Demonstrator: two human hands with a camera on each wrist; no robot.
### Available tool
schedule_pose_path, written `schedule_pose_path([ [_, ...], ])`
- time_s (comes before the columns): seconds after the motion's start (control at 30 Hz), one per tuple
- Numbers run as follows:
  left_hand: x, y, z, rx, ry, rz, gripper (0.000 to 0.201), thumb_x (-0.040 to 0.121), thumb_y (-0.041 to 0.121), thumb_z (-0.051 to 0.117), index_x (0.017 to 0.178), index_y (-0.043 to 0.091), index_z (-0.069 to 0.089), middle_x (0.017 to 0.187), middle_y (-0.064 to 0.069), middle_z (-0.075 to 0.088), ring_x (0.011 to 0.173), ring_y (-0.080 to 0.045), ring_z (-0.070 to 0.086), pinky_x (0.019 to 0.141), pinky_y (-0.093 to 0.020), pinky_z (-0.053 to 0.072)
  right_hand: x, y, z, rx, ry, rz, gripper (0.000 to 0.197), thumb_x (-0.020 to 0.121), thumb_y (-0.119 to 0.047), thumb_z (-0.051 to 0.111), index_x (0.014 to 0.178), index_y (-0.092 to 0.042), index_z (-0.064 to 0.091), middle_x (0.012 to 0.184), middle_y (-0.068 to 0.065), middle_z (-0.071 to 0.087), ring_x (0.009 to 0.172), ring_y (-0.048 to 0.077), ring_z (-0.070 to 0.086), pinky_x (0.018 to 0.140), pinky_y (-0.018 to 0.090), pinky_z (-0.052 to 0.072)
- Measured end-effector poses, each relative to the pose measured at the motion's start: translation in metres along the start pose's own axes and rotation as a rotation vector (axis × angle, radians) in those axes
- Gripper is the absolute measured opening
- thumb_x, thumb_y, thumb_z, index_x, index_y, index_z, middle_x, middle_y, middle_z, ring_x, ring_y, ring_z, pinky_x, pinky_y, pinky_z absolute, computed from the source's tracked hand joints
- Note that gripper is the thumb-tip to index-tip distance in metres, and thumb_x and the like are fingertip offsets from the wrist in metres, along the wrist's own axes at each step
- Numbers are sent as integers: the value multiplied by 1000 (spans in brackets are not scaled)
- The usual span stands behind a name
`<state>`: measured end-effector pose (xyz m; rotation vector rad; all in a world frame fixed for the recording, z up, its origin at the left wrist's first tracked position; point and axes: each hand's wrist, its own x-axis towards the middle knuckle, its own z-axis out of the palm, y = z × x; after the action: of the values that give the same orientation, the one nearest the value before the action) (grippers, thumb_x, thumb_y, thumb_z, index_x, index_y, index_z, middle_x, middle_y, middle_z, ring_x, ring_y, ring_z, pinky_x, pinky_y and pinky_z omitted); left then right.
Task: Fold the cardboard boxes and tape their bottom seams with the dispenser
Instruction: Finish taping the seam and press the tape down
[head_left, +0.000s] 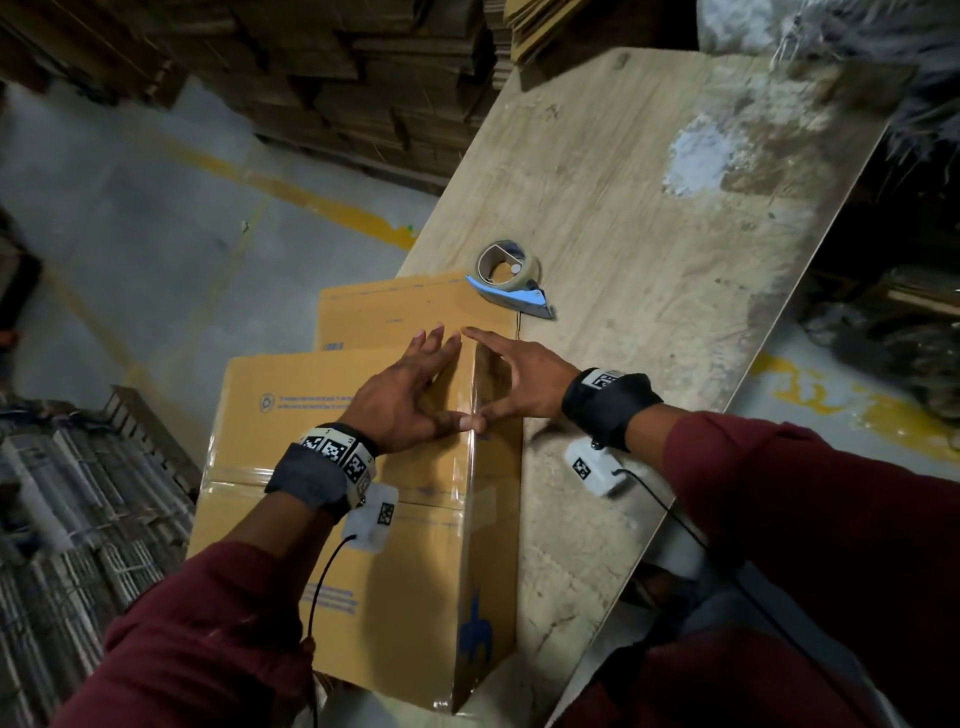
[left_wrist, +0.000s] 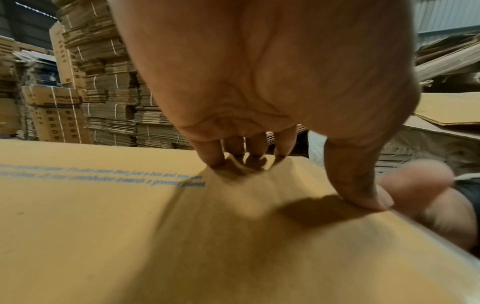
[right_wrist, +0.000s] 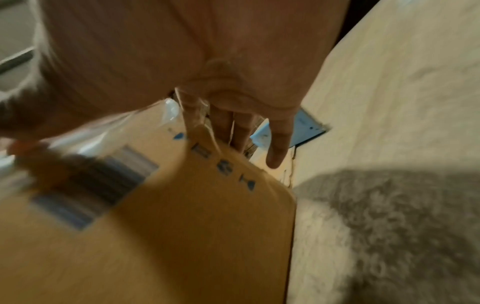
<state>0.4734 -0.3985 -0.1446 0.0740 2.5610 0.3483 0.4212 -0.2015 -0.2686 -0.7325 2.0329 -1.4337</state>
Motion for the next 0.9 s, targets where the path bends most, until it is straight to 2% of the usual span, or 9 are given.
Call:
schedule_pose_path([
  [0.17, 1, 1, -7, -27, -127, 9, 144, 60, 56, 95, 166, 33, 1, 172, 10, -13, 156, -11, -16, 127, -42, 5, 0, 2, 16, 85, 102, -36, 117, 53, -47, 98, 151, -34, 36, 139, -1, 58, 122, 17, 55, 105, 40, 49],
  [0.3, 0, 0, 5, 42, -134, 29, 166, 45, 63, 99, 163, 32, -15, 168, 6, -29, 154, -17, -29, 125, -45, -5, -4, 10, 3, -55, -2, -25, 137, 46, -51, 99, 157, -40, 19, 147, 1, 53, 130, 21, 53, 106, 44, 48],
  [0.4, -2, 1, 9, 20, -113, 14, 165, 45, 61, 99, 164, 30, -13, 169, 4, -28, 154, -18, -27, 127, -47, -3, -16, 12, 7, -164, -13, -47, 168, 34, -67, 95, 158, -43, -15, 169, 4, 16, 153, 25, 25, 116, 53, 38],
  [0.47, -7, 2, 8, -1, -79, -16, 165, 44, 61, 99, 165, 30, -9, 170, 6, -25, 156, -15, -23, 128, -43, 4, -23, -2, 20, -192, 55, -98, 173, 30, -78, 89, 155, -43, -24, 170, -1, -13, 158, 23, 0, 120, 58, 28],
  [0.57, -25, -3, 12, -44, 19, -74, 156, 47, 60, 97, 167, 24, 3, 173, 3, -13, 159, -17, -9, 128, -42, 13, -25, -19, 39, -349, 96, -196, 159, 38, -80, 84, 160, -40, -9, 165, 2, -31, 156, 28, -12, 121, 59, 24],
  [0.63, -43, -7, 20, -15, 135, -112, 142, 50, 71, 89, 165, 24, 21, 174, -1, 5, 159, -21, 13, 125, -48, 29, -22, -20, 41, -395, 78, -205, 139, 42, -79, 84, 159, -45, 16, 165, 1, -30, 156, 30, -12, 118, 63, 27],
  [0.7, -61, -13, 34, 31, 270, -167, 128, 53, 85, 77, 159, 25, 38, 171, -2, 23, 152, -24, 34, 116, -48, 42, -21, -16, 34, -451, 58, -204, 127, 44, -73, 87, 153, -49, 27, 167, 1, -25, 156, 32, -5, 115, 65, 31],
  [0.8, -86, -15, 55, -12, 412, -221, 109, 66, 86, 70, 151, 21, 51, 164, -4, 39, 146, -26, 43, 114, -46, 44, -20, -13, 25, -640, 45, -235, 137, 44, -74, 87, 158, -48, 15, 167, 12, -22, 156, 39, -1, 114, 68, 29],
  [0.9, -117, -21, 70, -112, 526, -180, 87, 79, 71, 75, 144, 16, 59, 154, -7, 52, 141, -23, 50, 114, -41, 45, -32, -27, 32, -789, 43, -307, 152, 40, -97, 67, 161, -40, -4, 164, 23, -24, 153, 42, -17, 117, 73, 8],
])
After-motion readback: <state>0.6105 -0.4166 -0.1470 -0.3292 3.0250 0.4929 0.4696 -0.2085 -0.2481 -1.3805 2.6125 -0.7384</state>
